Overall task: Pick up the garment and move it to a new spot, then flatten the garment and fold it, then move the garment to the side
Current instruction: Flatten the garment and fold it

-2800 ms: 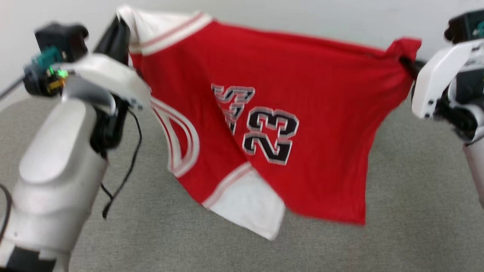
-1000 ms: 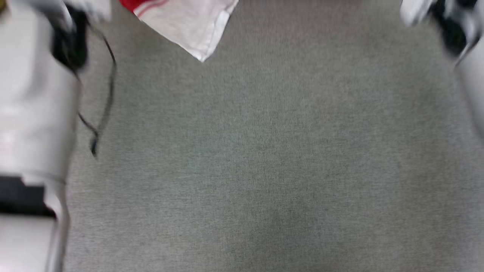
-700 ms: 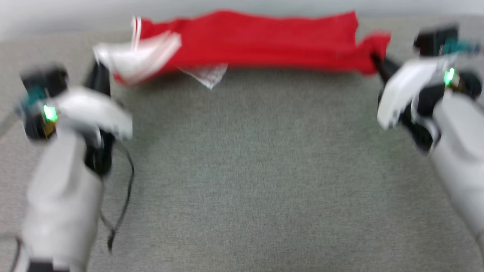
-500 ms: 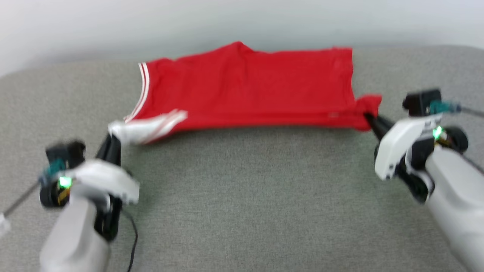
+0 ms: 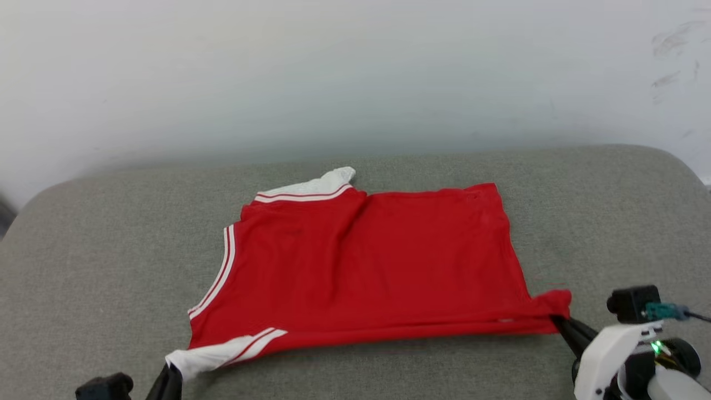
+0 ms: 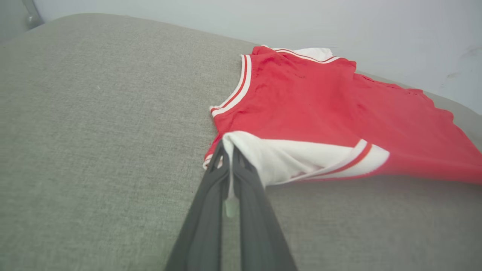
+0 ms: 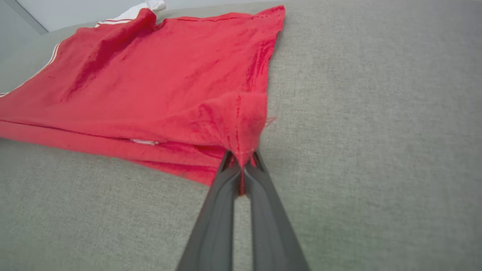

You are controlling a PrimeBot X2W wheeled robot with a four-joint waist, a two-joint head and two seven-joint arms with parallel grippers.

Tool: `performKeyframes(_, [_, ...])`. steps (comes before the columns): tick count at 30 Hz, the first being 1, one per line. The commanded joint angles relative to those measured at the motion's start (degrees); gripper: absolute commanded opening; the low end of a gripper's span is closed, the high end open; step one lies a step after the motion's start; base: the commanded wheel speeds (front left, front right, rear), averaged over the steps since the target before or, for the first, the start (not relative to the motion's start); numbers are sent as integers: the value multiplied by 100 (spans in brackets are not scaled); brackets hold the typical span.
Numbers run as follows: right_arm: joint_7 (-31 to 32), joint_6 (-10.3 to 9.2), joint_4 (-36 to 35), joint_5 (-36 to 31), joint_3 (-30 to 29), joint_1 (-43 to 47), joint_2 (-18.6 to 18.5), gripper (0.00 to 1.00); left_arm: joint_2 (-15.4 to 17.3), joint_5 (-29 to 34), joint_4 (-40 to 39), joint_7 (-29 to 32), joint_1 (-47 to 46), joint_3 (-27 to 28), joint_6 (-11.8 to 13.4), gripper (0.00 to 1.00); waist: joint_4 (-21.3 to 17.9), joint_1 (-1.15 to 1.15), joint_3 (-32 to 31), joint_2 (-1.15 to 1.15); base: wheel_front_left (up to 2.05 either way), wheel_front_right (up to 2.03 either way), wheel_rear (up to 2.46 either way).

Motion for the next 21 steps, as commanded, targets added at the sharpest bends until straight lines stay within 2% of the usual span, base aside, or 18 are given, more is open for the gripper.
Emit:
performKeyframes(1, [53, -21, -122, -90, -272, 361, -197, 0, 111, -60, -321, 112, 330, 144, 218, 0, 10, 2, -81, 0, 0, 0, 0])
performKeyframes(6, [430, -25, -870, -391, -1085, 1379, -179, 0, 111, -162, -1399, 474, 1198, 253, 669, 0, 15, 2, -156, 0, 0, 0, 0])
performKeyframes(11, [1108, -25, -1838, -927, -1959, 2053, 83, 0, 158, -147, -2133, 732, 1454, 251, 886, 0, -12, 2, -94, 0, 0, 0, 0])
performKeyframes(15, [1802, -21, -2492, -1352, -2421, 2134, 399, 0, 280, -119, -2273, 1053, 1074, 80, 775, 0, 3, 2, 29, 0, 0, 0, 0])
performKeyframes(21, [2585, -16, -2891, -1772, -2553, 1641, 704, 0, 431, -65, -1860, 1500, 121, -222, 479, 0, -9, 2, 316, 0, 0, 0, 0])
